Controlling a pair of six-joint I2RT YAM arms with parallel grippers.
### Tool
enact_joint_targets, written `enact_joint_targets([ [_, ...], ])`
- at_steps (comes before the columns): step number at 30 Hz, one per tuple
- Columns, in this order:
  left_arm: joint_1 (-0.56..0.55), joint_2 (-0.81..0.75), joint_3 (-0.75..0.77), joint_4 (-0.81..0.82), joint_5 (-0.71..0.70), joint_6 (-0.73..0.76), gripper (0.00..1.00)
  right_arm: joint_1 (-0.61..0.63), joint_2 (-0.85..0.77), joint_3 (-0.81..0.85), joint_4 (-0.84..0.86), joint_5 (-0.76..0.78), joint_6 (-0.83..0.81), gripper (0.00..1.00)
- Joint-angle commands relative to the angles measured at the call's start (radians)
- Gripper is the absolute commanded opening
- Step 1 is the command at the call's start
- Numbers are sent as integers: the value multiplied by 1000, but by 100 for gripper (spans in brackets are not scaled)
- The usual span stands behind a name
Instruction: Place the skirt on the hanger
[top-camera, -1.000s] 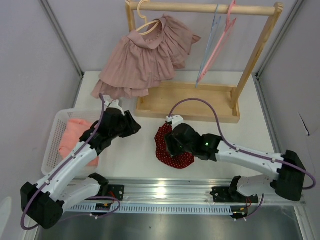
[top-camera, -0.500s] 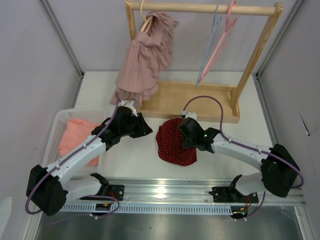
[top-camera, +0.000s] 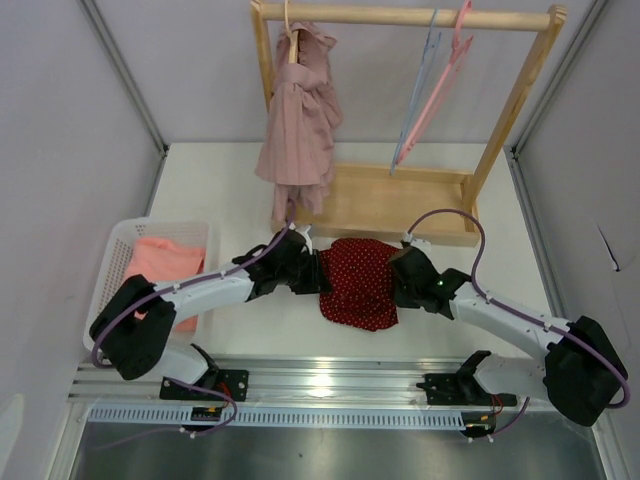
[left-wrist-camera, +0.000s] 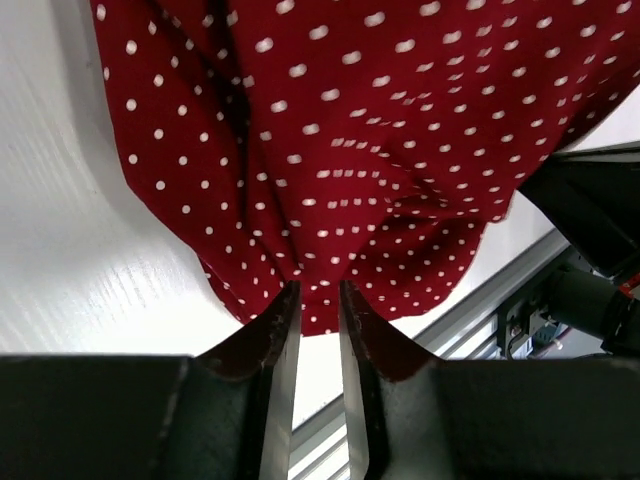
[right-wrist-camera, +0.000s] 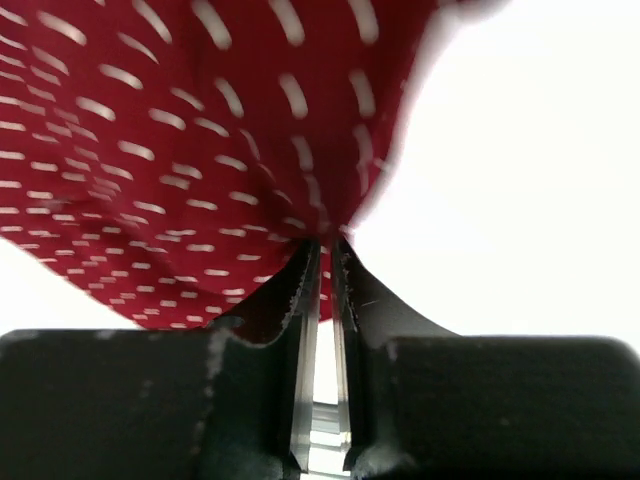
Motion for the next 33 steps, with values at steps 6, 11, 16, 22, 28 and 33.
enact_joint_targets([
  [6, -9, 42, -45, 122, 42, -37, 23, 5, -86, 4, -91, 71, 54, 30],
  [11, -3, 46, -65, 122, 27, -29, 21, 178, -62, 190, -169, 183, 80, 32],
  [16, 26, -25, -124, 136, 10, -32, 34, 258, 67, 271, -87, 168, 49, 35],
  [22, 109, -234, -189, 9, -105, -63, 49, 272, 287, 371, 13, 131, -18, 35],
  [28, 157, -383, -225, -33, -141, -83, 50, 291, 437, 459, 30, 120, -40, 37],
  [33, 157, -385, -245, -19, -111, -84, 50, 317, 495, 485, 19, 143, -37, 41],
])
